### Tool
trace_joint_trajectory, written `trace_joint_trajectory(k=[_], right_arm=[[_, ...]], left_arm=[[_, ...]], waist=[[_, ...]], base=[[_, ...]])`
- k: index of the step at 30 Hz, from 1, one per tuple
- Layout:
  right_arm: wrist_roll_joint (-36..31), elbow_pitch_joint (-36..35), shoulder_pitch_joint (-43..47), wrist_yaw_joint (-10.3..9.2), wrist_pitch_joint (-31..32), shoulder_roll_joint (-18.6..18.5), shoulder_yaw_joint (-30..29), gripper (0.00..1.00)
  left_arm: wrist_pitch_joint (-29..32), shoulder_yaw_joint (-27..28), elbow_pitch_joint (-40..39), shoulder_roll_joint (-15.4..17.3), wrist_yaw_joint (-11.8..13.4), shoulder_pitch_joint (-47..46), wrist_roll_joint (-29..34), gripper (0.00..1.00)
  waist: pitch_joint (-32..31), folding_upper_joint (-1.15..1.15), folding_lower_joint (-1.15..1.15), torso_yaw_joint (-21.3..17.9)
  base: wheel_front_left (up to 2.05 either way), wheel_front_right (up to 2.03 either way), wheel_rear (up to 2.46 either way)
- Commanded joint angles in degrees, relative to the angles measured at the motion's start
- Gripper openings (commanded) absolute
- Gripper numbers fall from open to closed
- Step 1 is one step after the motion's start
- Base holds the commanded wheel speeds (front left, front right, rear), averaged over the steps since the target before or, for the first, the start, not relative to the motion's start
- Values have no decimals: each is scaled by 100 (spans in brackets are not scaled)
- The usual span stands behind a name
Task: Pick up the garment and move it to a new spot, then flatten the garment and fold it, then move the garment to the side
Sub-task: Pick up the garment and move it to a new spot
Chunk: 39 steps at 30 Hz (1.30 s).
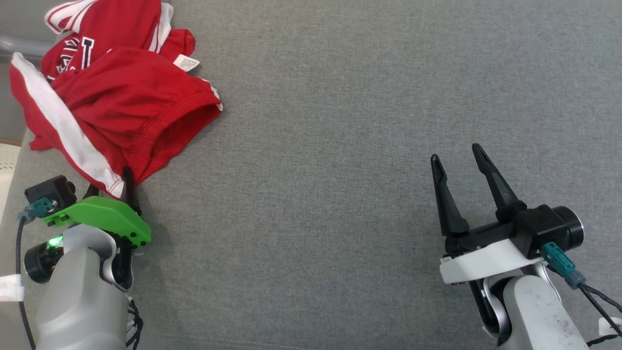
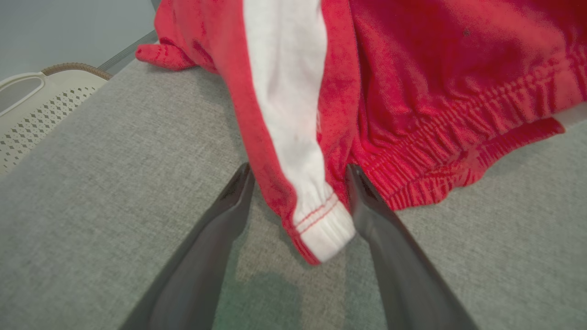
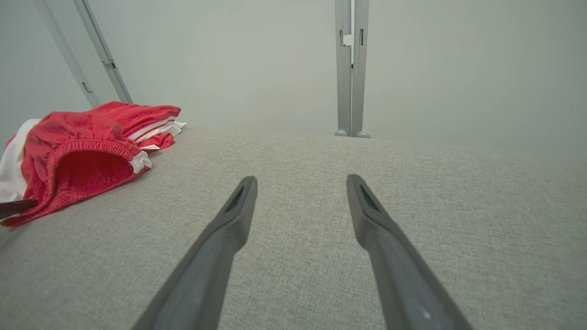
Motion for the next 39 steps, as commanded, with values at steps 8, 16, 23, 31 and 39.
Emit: trace_joint_trajectory(k=[8,16,23,31,39], right_arm=[[60,-7,-175,1,-20,-18,24,100],[122,40,-111,0,-20,-18,0,100],[193,63,20,0,-20,-18,-71,100],[304,77,195,0,-20,-17,-190,100],[380,86,382,0,-20,-16,-377,100]], left_arm=[[240,149,686,119,278,-235,-183,100],[143,125,942,78,96,-235,-265,0],[-261,-24,802,69,-54,-228,-185,0],[-590,-449,211,-113,-203,-223,-13,0],[-539,-1072,-1120,-374,-247,-144,238,0]], waist=[[218,0,0,-266],[24,0,0,-262],[-304,0,0,-251],[-759,0,0,-407],[-1073,0,0,-877]], base=[[0,0,0],[0,0,0],[0,0,0],[0,0,0],[0,0,0]])
